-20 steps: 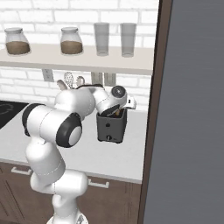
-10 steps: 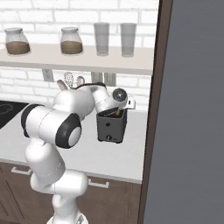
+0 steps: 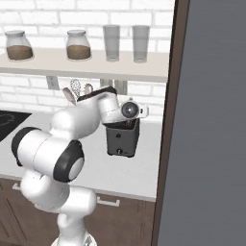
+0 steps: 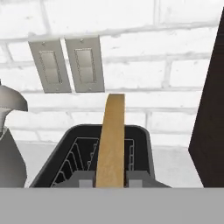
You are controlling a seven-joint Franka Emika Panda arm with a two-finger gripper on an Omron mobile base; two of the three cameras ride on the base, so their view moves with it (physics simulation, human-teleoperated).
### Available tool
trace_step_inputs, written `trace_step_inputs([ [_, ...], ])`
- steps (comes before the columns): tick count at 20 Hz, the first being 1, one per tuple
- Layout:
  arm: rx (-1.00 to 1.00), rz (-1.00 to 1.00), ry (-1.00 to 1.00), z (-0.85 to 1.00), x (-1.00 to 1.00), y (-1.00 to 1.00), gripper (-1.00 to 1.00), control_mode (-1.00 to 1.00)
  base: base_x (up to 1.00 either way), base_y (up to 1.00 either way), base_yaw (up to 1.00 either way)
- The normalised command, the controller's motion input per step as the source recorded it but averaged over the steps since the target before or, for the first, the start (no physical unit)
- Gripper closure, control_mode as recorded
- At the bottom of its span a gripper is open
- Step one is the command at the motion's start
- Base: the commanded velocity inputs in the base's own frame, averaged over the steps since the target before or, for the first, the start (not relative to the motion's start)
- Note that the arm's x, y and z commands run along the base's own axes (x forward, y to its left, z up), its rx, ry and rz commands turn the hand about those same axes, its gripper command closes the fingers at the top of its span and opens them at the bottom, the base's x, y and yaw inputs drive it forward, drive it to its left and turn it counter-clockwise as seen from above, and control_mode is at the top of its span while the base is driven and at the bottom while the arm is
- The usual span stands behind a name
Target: Start the toaster. Once the lever pops up, take the bread to the plate on the dining counter.
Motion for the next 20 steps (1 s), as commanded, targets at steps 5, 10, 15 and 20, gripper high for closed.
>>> trace_step_inputs([
  [5, 0.01, 0.0, -0.06, 1.0, -0.51, 0.0, 1.0, -1.0, 0.0, 0.0, 0.0],
  [10, 0.02, -0.01, 0.04, 1.0, -0.58, 0.0, 1.0, -1.0, 0.0, 0.0, 0.0],
  [15, 0.02, -0.06, 0.25, 0.91, -0.92, 0.0, 1.0, -1.0, 0.0, 0.0, 0.0],
  [20, 0.02, -0.08, 0.25, 0.65, -1.0, 0.0, 1.0, -1.0, 0.0, 0.0, 0.0],
])
